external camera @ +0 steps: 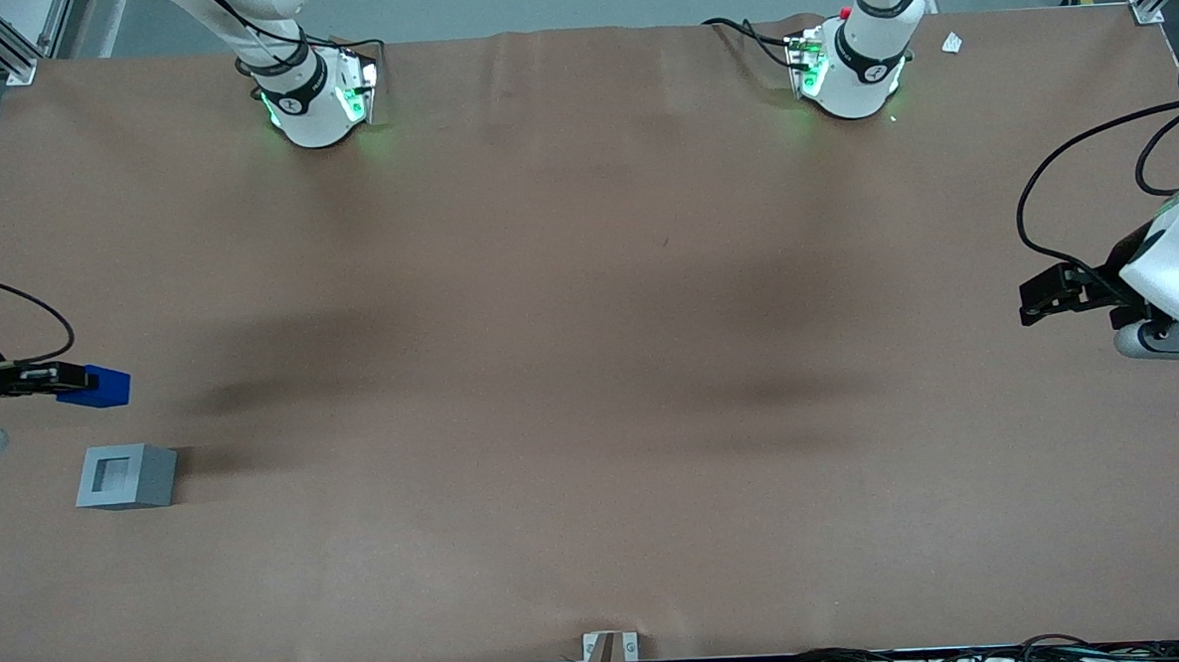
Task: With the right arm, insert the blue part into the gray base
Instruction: 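Carry the blue block over the gray base's opening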
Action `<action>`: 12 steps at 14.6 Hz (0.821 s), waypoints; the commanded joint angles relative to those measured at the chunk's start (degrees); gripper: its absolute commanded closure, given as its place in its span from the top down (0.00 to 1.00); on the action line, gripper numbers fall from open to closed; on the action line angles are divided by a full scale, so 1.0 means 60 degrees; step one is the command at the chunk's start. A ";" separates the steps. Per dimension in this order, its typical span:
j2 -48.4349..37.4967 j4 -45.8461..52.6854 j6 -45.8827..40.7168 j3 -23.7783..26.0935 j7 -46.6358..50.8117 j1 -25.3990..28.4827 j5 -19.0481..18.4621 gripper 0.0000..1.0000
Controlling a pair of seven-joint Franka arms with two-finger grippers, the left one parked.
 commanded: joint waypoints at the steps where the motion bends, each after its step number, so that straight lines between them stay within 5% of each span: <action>1: 0.0227 0.0560 -0.0081 0.0095 -0.0081 -0.0118 -0.0075 0.00; 12: 0.2497 0.2699 0.1061 0.0095 0.0021 -0.0074 -0.0090 0.00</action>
